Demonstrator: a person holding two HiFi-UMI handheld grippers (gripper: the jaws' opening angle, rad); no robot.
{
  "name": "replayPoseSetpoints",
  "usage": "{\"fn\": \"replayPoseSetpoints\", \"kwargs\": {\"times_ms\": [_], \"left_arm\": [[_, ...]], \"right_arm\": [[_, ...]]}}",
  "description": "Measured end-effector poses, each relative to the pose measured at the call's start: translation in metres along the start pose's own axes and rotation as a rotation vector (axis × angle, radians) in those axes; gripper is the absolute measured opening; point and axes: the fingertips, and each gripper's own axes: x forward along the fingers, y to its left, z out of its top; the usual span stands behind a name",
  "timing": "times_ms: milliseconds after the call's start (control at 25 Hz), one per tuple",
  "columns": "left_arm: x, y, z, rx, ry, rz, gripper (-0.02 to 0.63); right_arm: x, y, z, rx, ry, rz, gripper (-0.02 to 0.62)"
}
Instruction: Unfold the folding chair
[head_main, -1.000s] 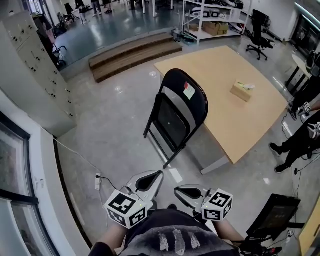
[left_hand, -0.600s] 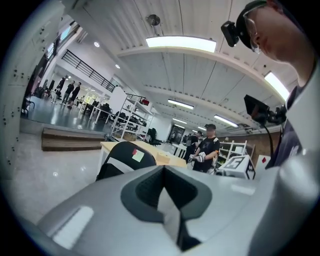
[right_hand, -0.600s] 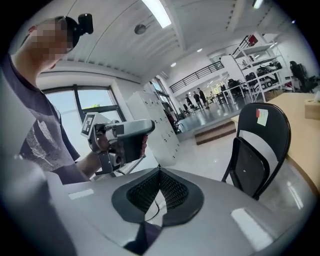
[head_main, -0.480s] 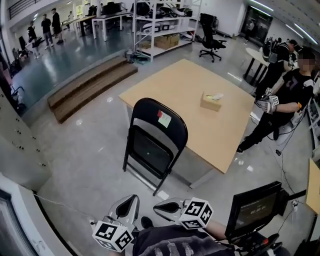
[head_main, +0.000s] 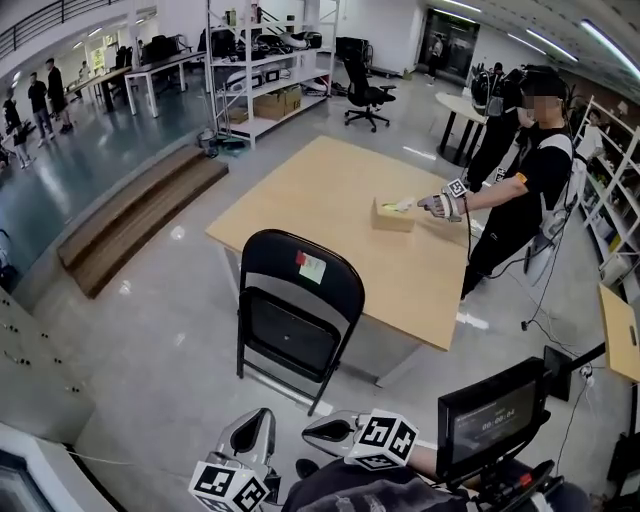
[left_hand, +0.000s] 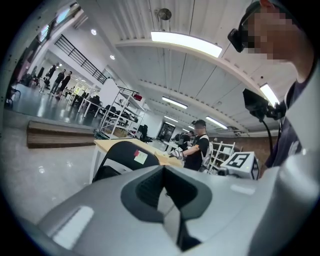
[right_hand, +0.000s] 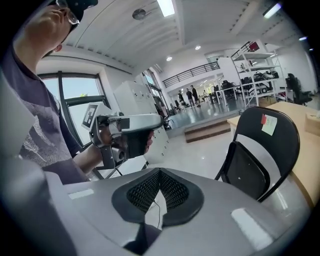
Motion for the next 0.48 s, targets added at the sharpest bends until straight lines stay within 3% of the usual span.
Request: {"fn": "replayPoseSetpoints", "kwargs": {"times_ms": [240,480], "left_arm": [[0.0,0.009,0.015,-0.002,-0.028,0.018,0.002],[0.026,0.013,0.029,-0.023,-0.019,0.128,0.002]], "right_arm": [[0.013,0.0,0.02,-0.035,0.01,0.036,0.002],[0.018,-0.033,0.029,-0.076,0.027,0.144,0.002]]}}
